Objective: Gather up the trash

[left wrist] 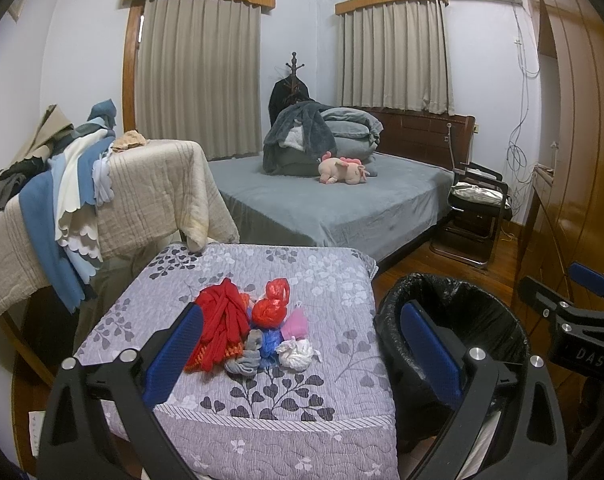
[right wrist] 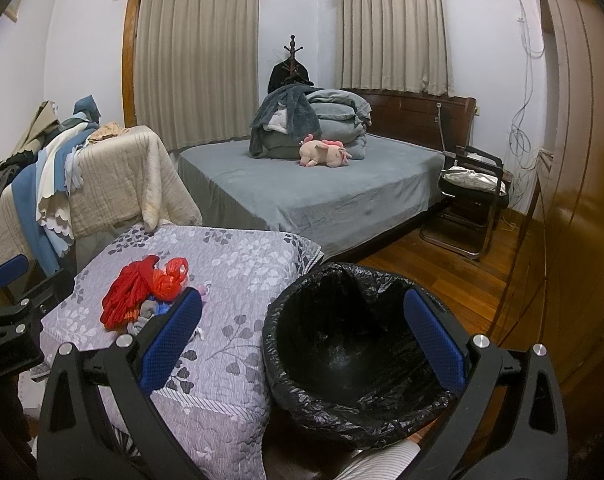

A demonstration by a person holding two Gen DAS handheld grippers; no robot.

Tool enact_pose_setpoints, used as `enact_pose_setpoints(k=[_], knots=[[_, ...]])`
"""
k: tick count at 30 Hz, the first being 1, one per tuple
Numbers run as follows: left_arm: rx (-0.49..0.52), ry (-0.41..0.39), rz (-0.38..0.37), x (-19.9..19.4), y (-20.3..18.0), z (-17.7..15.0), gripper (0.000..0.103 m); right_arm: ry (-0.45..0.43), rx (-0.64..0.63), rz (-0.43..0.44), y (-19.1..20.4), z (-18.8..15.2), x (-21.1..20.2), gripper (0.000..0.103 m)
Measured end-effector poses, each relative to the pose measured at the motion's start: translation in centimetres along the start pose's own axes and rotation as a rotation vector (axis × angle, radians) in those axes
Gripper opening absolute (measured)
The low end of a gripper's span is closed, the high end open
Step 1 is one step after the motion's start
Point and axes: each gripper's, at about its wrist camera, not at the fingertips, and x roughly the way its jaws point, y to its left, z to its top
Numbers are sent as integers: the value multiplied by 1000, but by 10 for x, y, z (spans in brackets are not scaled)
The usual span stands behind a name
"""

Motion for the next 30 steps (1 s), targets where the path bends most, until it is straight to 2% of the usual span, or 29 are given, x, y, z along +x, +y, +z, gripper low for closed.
enact_pose_setpoints(k=[4,6,14,21,27,30], knots=[[-3,2,0,0,1,-4,97,6,-3,1,5,-4,7,98],[-6,5,2,10,4,-22,97,7,-6,3,10,-6,10,98],[-26,13,13,16,15,-24,97,23,-13,27,19,-5,23,98],[-34,10,117,34,48,-29,97,54,-30,82,43,-7,56,98],[-49,69,203,63,90,-43,97,72,-68,134,76,-15,95,98],[-52,97,211,81,110,-53,97,86,-75,163,91,-21,117,98]])
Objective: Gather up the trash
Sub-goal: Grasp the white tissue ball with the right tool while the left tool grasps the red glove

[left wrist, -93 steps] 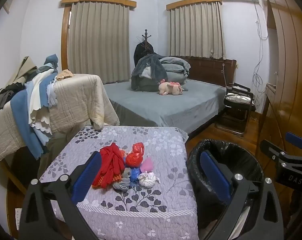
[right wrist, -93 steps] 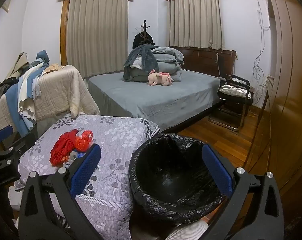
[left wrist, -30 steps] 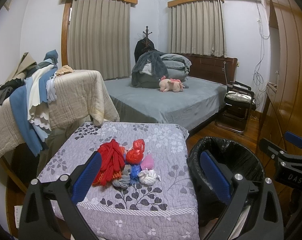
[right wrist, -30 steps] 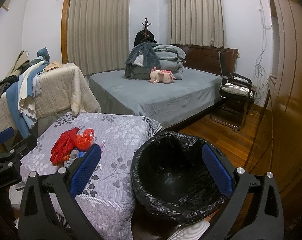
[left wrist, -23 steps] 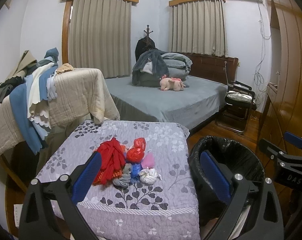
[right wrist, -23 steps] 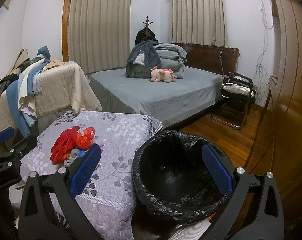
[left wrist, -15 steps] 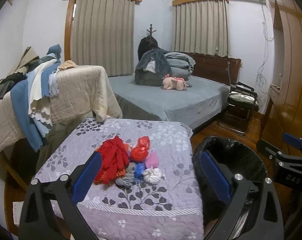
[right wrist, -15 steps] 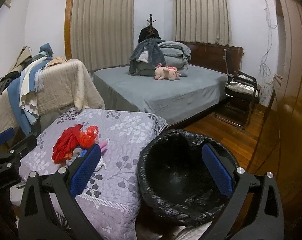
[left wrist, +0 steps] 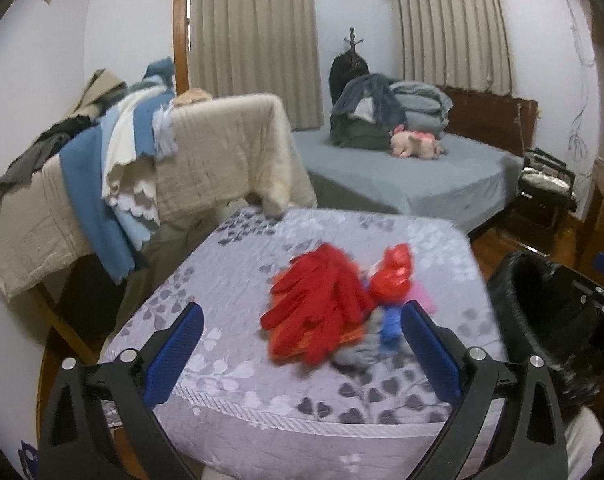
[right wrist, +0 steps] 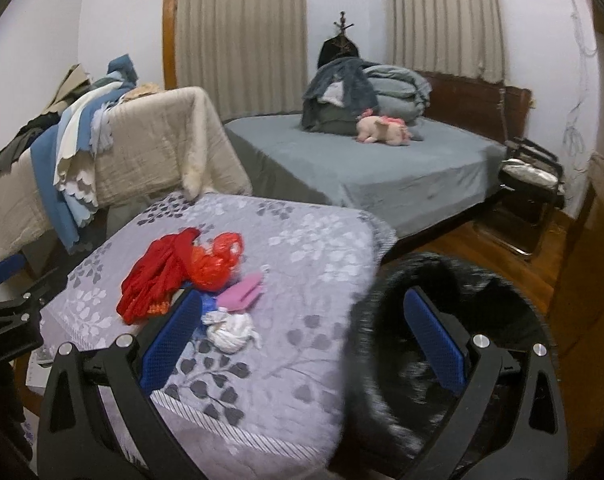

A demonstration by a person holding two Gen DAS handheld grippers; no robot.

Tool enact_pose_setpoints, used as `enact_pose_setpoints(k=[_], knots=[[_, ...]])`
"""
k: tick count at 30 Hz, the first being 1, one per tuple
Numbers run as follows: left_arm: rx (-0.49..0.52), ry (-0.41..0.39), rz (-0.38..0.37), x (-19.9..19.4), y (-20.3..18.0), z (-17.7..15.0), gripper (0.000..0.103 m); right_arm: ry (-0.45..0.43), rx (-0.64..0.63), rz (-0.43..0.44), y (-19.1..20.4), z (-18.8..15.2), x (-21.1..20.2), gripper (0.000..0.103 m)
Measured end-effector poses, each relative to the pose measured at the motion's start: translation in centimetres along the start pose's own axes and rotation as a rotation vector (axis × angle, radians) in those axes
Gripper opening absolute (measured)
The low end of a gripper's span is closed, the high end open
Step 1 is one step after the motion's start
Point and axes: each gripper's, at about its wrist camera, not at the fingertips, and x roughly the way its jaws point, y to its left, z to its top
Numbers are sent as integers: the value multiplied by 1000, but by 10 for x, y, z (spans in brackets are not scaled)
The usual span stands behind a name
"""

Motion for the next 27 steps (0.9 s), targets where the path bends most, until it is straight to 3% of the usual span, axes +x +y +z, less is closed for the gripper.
enact_pose_setpoints(k=[9,12,19,25,27], knots=[[-5,57,-12,49,19,-25,95,103,-20,37,37,-29,83,95],[-15,61,-15,59,21,-28,94,141,-50,32,47,-39,106,86],[-35,85,-29,80,27,-30,90,227,-75,48,60,-49,142,81],[-42,113,-38,93,25,-34,89,289,-83,105,65,-55,156,65],[-42,118,-45,95,23,-35,89,300,-89,146,67,-56,157,48]])
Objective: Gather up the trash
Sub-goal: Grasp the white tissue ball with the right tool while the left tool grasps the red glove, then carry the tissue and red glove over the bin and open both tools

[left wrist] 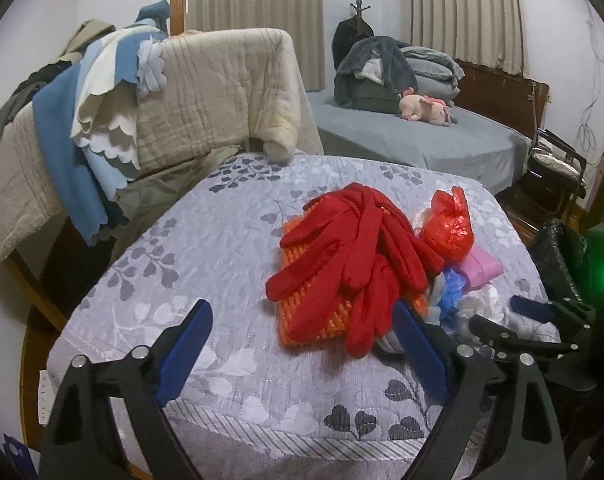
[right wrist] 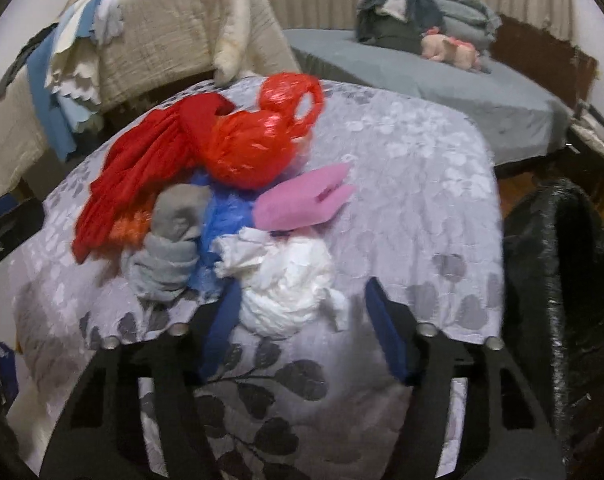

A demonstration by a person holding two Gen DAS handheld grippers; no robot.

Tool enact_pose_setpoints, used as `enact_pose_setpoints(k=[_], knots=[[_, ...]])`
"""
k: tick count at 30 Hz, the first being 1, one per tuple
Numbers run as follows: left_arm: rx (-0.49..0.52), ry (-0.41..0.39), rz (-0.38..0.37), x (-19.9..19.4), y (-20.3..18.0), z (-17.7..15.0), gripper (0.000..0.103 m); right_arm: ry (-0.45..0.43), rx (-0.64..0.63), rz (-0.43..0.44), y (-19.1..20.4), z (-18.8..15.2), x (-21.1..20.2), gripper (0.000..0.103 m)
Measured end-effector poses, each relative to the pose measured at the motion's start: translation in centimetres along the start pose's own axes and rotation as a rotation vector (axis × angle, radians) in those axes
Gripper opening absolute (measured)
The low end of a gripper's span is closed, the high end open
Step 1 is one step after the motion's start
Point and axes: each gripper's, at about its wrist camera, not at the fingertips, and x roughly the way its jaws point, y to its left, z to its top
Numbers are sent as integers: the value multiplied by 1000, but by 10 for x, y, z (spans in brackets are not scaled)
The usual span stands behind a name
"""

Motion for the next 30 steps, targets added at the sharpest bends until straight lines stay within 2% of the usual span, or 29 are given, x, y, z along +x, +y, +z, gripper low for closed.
enact_pose_setpoints(k=[2,5,13,22,24,30], knots=[[5,9,-9,3,-3,0,89,13,-10,63,3,0,0,35],[22,15,-24,5,-9,1,83,10,-12,62,5,2,-5,28],[45,9,-62,9,-25,11,74,-33,28,66,-11,14,-37,28],[45,-31,-97,33,-39,49,61,-120,20,35,-32,53,-46,28],[48,-31,-100,43,-42,56,57,-128,28,37,-36,59,-45,28],[82,16,-141,76,-55,68,35,-131,54,36,-47,70,-36,28]])
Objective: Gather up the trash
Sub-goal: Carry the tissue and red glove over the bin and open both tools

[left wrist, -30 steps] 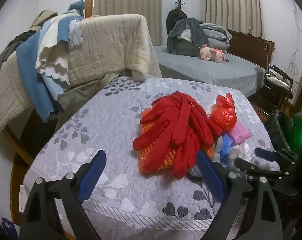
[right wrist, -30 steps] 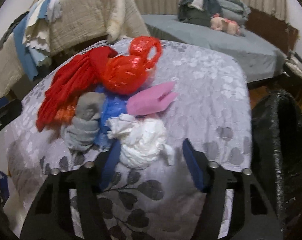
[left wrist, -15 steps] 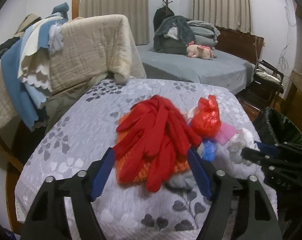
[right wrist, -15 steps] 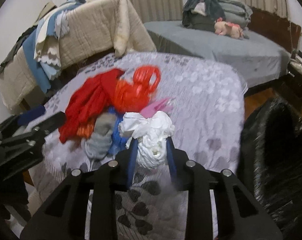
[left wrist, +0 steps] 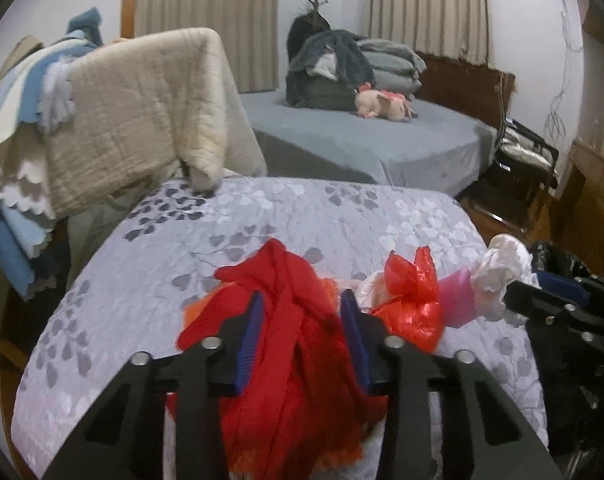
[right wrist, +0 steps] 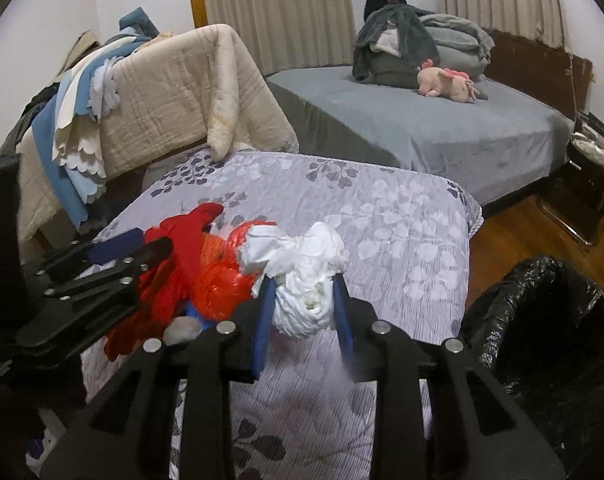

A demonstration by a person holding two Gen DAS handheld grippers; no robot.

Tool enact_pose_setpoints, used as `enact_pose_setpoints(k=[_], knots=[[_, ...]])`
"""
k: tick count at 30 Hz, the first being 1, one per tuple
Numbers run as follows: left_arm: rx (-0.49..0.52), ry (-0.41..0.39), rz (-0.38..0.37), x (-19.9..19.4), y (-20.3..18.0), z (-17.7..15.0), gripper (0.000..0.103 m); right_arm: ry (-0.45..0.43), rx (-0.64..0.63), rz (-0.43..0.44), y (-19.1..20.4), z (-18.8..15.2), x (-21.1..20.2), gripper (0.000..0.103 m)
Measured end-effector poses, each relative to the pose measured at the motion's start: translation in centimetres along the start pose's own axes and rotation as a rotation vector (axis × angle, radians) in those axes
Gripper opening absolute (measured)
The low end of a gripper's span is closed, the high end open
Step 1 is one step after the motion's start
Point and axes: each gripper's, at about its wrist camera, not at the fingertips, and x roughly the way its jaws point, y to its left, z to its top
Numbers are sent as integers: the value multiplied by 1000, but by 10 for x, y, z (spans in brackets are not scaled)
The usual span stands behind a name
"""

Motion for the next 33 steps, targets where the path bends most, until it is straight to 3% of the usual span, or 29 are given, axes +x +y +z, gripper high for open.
enact_pose_setpoints(k=[5,7,22,33], knots=[[19,35,-32,21,-5,4,8,-23,10,7,-5,4,-1,28],[22,33,-30,22,-5,4,5,-33,22,18,-7,6,-4,28],[-6,-107,-92,-53,-12,20,4,-103,34,26,-8,15,-43,28],[15,-168,-177,-106,-42,25,4,-158,55,23,-20,11,-86,28]])
